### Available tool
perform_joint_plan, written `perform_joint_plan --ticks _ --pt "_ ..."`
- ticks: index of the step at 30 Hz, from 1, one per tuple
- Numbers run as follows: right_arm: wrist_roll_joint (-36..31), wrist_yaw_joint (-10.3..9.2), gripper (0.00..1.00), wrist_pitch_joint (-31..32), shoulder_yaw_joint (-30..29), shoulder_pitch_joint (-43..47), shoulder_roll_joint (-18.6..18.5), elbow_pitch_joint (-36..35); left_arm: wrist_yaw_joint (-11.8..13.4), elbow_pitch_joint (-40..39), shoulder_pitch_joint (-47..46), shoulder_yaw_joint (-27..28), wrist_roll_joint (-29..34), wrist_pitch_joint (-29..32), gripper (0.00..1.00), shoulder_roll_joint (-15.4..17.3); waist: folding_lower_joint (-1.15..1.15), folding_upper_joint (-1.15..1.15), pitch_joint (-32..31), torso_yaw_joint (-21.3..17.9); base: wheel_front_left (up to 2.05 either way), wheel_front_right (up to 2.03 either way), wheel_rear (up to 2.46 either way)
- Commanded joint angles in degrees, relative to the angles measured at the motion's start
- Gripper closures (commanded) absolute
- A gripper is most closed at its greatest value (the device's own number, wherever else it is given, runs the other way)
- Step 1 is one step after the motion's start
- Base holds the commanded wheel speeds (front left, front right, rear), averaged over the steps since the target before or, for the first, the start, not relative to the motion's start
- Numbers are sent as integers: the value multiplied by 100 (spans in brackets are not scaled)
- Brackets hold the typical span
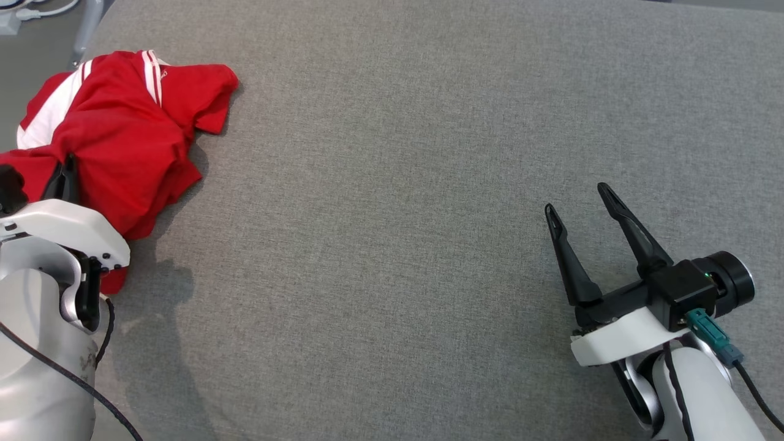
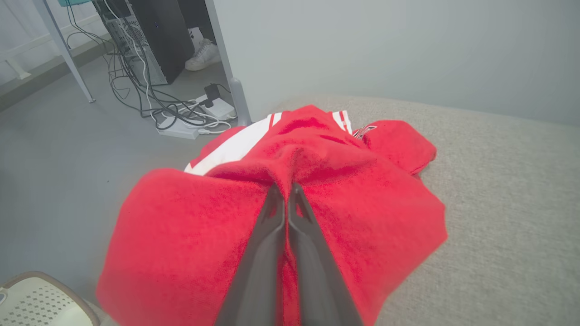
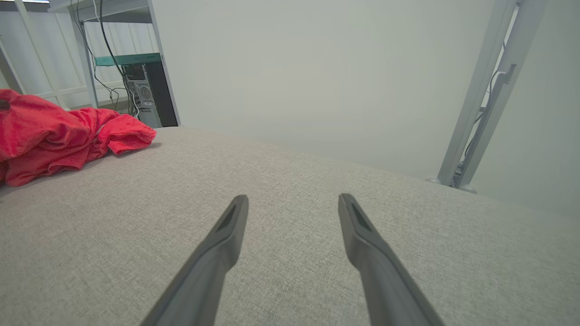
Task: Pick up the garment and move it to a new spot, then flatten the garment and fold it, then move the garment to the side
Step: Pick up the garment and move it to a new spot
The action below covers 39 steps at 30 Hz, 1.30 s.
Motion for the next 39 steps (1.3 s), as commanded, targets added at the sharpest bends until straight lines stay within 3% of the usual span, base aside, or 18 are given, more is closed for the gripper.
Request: perform_joint_plan --ticks 1,5,9,18,23,27,34,39 --pt "-10 -2 0 -32 -5 -33 -4 1 10 -50 -122 2 18 -73 100 55 0 0 -45 17 0 0 0" --pt "55 -2 0 -32 9 -32 46 61 75 -315 -148 91 -29 -495 100 87 0 0 -255 30 0 0 0" --pt "138 -2 0 -32 22 55 124 155 48 -1158 -175 250 -128 -1007 100 99 0 0 -602 3 0 0 0" --pt "269 -2 0 -32 -82 181 226 170 -145 -3069 47 184 -179 -1126 100 -182 0 0 -1077 -178 0 0 0" --pt "312 -2 0 -32 -287 211 233 128 -347 -3822 97 -352 -236 -656 100 -453 0 0 -1230 -408 0 0 0" --pt "352 -2 0 -32 -478 135 236 50 -363 -4362 113 -732 -413 -315 100 -790 0 0 -1241 -724 0 0 0" --pt "407 -2 0 -32 -724 -8 240 -89 -211 -4857 182 -1679 -621 -32 100 -1094 0 0 -1023 -1540 0 0 0" --pt "477 -2 0 -32 -899 -111 244 -201 -50 -4555 75 -2422 -598 -183 100 -1137 0 0 -791 -2209 0 0 0"
